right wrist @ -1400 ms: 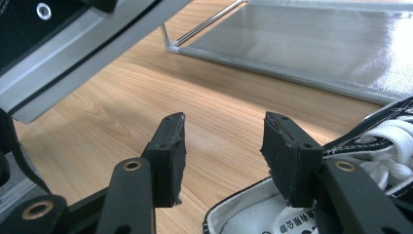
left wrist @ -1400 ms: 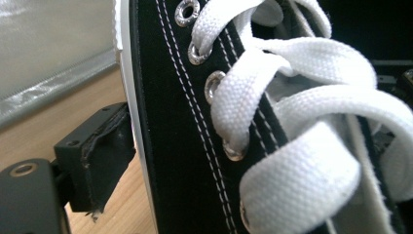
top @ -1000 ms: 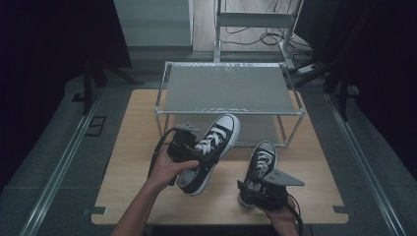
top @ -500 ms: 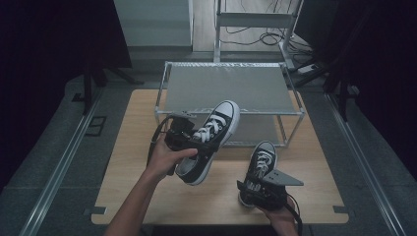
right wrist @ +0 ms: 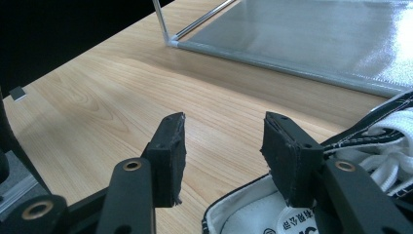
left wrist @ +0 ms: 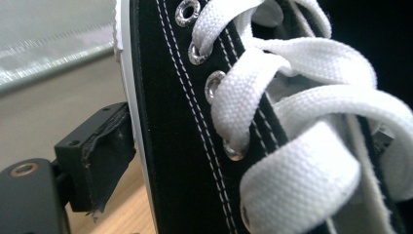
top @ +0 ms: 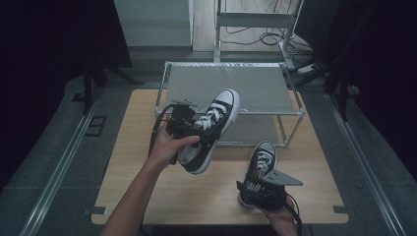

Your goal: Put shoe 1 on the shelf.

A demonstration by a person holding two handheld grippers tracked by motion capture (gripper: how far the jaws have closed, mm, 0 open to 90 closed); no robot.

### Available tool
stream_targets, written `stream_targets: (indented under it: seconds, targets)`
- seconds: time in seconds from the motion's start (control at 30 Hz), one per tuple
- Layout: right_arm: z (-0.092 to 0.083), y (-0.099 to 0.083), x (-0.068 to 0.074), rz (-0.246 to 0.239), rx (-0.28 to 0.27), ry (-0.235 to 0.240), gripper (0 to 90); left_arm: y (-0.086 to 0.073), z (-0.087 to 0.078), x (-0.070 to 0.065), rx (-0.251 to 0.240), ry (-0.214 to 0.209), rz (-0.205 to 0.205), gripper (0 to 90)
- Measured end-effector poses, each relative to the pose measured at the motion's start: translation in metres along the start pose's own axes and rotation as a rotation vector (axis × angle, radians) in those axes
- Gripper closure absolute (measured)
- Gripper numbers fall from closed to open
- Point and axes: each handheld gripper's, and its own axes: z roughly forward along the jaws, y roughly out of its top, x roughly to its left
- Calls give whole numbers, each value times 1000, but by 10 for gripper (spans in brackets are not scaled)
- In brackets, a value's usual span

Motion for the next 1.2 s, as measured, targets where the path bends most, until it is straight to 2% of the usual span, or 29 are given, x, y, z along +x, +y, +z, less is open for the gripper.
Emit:
stream_targets:
  seconds: [0.3, 0.4, 0.6, 0.83, 1.2]
  targets:
    - [-2, 1, 0, 5, -8, -3, 508, 17, -1, 4, -29, 44, -16, 117]
    - [-2, 1, -1, 6, -9, -2, 508, 21, -2, 6, -34, 47, -21, 117]
    - [-1, 0, -1, 11, -8, 1, 508, 40, 1, 9, -52, 89, -36, 117]
    - [-2, 1, -2, 12, -7, 1, 508, 59, 2, 11, -48, 101, -42, 117]
    - [-2, 1, -2, 9, -8, 0, 509, 73, 3, 20, -59, 133, -86, 117]
